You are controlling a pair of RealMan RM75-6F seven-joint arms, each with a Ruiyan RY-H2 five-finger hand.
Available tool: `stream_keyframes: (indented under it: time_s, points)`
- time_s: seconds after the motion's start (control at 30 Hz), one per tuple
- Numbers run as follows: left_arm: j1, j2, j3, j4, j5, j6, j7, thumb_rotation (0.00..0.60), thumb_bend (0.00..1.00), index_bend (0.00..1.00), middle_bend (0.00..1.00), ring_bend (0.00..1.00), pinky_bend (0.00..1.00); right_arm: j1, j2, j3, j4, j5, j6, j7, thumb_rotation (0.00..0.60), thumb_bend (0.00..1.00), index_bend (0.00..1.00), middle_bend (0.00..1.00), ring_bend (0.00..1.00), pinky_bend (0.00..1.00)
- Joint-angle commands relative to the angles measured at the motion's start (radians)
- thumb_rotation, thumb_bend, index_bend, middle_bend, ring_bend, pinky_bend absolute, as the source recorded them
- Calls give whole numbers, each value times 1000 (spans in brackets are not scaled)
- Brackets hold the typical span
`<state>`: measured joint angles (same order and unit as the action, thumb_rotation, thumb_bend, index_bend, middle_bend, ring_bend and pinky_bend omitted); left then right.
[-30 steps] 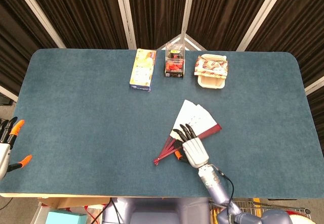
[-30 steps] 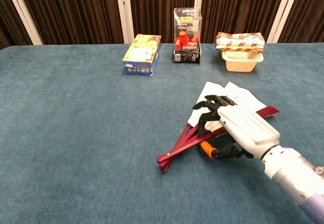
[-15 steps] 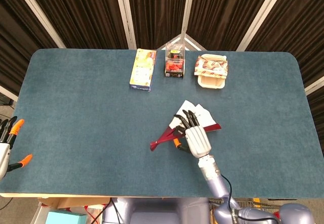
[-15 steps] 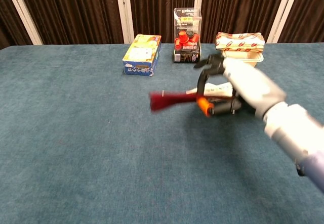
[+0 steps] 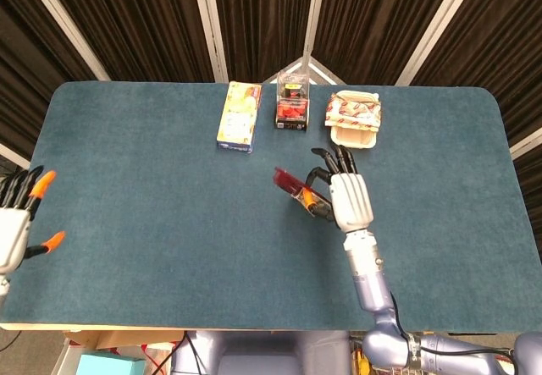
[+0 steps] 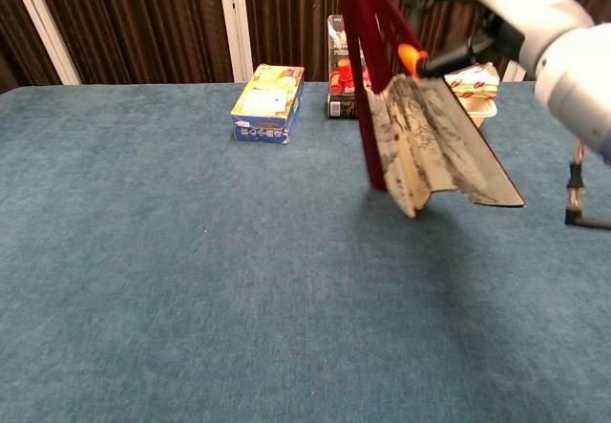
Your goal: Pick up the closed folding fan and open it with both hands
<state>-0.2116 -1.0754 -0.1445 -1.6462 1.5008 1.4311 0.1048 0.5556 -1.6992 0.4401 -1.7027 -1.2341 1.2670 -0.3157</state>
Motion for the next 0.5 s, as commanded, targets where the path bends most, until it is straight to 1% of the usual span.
stream_keyframes:
  time_s: [0.03,0.1,0.17,0.23,0.37,0.5]
  points:
    - [-72,5,-51,-44,-25,-62,68,600,112,41,0,0,0,27,5,32,-31,63,1,-47,600,524,650,216,34,48]
    - [-119,-12,-79,-63,-48,-103,101,600,157,65,0,0,0,39,2,48,-47,91,4,-58,600,526,652,216,34,48]
    - [-162,-35,-104,-76,-86,-141,141,600,204,86,0,0,0,50,4,56,-64,113,7,-72,600,527,654,216,34,48]
    - [-197,-56,-122,-87,-126,-177,173,600,230,109,0,0,0,58,6,59,-73,124,11,-81,600,527,657,217,34,48]
    - [-261,-106,-152,-98,-211,-235,236,600,238,138,0,0,0,77,8,69,-81,146,15,-94,600,527,661,219,34,48]
    - [-315,-163,-170,-102,-295,-270,301,600,242,156,0,0,0,98,8,80,-86,169,18,-103,600,527,662,219,34,48]
